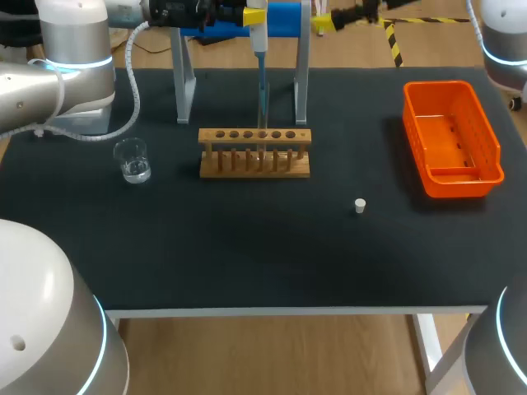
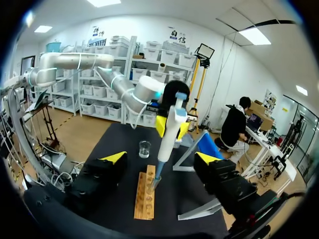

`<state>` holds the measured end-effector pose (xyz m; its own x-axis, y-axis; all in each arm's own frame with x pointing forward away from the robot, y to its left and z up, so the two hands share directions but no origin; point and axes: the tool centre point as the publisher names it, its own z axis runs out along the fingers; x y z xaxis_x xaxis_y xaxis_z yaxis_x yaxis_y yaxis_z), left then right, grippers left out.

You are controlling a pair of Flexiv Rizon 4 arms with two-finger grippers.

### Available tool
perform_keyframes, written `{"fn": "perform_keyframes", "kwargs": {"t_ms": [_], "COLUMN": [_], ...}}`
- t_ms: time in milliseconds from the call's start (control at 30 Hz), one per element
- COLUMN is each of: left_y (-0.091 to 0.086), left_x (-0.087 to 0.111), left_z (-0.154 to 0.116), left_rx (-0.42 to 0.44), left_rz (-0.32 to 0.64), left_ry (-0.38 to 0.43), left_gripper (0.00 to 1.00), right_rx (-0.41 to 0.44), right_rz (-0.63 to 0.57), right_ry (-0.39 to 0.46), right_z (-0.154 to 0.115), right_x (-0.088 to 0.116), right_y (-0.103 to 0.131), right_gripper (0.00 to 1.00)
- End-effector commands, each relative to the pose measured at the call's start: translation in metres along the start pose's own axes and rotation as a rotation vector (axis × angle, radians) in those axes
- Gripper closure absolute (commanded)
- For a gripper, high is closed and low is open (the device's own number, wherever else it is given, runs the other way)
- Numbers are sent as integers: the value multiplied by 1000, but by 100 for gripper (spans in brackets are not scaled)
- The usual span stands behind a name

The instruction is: Invert the test tube, pick up the pipette, mount the tip to pipette, aspirate from beaker and dispense into the tube, eject the tip, return the pipette, and cap with the stopper.

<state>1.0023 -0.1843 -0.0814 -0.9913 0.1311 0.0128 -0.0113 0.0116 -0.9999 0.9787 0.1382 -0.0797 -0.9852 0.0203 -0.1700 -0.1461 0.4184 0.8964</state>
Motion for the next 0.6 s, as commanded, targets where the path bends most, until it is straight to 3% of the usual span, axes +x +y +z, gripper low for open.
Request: {"fn": "perform_keyframes", "kwargs": {"t_ms": [33,200,400,600], "left_y": [0,0,0,0], "left_x": [-1,-1,-1,-1], "left_z": [0,0,0,0], "left_rx": [0,0,0,0], "left_rz": [1,1,1,1], "left_ry": [4,4,4,4], "left_gripper": [100,100,100,100], "right_rx": [9,13,-41,-69], "right_rz": [0,45,72,71], "right_ry": [38,92,156,209], "right_z": [5,20,47,78], "right_x": [1,9,17,23], "right_y": [-22,-61,-106,-133], "right_gripper": [0,0,0,0]}}
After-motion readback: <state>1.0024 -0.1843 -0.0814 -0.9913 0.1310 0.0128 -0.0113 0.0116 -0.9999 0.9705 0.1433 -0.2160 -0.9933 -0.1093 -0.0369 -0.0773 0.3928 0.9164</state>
